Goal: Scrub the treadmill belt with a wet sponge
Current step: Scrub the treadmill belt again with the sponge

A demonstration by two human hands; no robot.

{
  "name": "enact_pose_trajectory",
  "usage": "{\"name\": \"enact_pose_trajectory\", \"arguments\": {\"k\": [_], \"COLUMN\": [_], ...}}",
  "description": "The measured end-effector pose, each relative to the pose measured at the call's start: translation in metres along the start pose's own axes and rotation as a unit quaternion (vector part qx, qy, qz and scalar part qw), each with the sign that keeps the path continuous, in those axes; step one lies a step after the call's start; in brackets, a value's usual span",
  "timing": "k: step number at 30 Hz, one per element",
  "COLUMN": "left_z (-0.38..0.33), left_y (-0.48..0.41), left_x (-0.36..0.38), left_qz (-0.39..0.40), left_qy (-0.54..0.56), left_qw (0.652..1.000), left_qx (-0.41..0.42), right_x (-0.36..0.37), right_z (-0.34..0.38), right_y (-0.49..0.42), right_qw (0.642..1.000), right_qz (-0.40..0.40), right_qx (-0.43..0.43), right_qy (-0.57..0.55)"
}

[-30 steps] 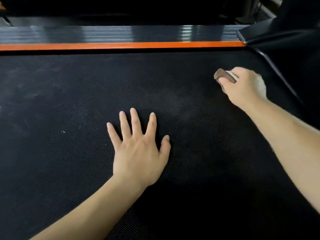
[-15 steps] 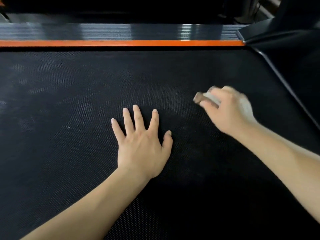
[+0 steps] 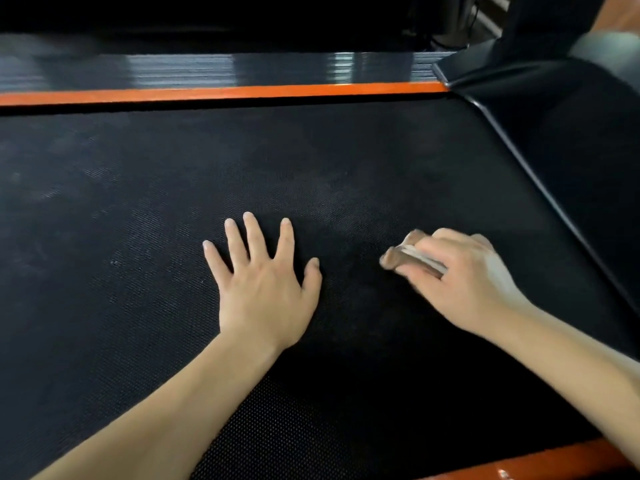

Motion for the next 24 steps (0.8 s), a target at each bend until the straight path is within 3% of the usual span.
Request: {"name": "enact_pose_trajectory", "arguments": {"k": [4,7,9,13,15,17,19,24], "left_z": [-0.001,0.0,0.0,0.0,0.0,-0.002,-0.012,-0.047], "left_y": [0.001,0.001,0.0,0.0,0.001,0.003,0.006,0.019], "left_x": [0.0,0.0,0.0,-0.001,-0.002,-0.003,-0.006,0.003], "left_qz": [-0.006,-0.005,-0.004,0.001,-0.003,-0.011,-0.009,0.017], "left_qy": [0.001,0.007,0.005,0.004,0.011,0.022,0.036,0.034], "left_qw": [1.0,1.0,1.0,1.0,1.0,0.998,0.997,0.994], "left_qx": [-0.001,0.002,0.001,0.003,0.021,0.052,0.07,0.103], "right_x": [-0.012,-0.001,-0.003,-0.028,-0.027,-0.019,-0.022,-0.049], "right_z": [-0.017,0.007,-0.002,-0.033,-0.023,-0.005,-0.013,-0.056], "right_y": [-0.011,0.032,0.043,0.023,0.042,0.076,0.09,0.079], "right_qw": [0.991,1.0,0.999,0.987,0.99,0.999,0.999,0.977], "right_qz": [-0.08,-0.017,0.02,-0.074,-0.085,-0.007,0.029,-0.068], "right_qx": [0.104,0.0,-0.023,0.142,0.101,0.015,-0.013,0.2], "right_qy": [-0.019,0.011,0.025,0.005,0.044,0.039,0.044,0.04]}}
Point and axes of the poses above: each hand's wrist, its own y-axis away from the middle knuckle, its own x-axis out of the palm, z = x × y, the point moved 2 cm from there along -y, towards the middle knuckle, and after that the axes turned 9 degrees about x, right-handed, at the moved point
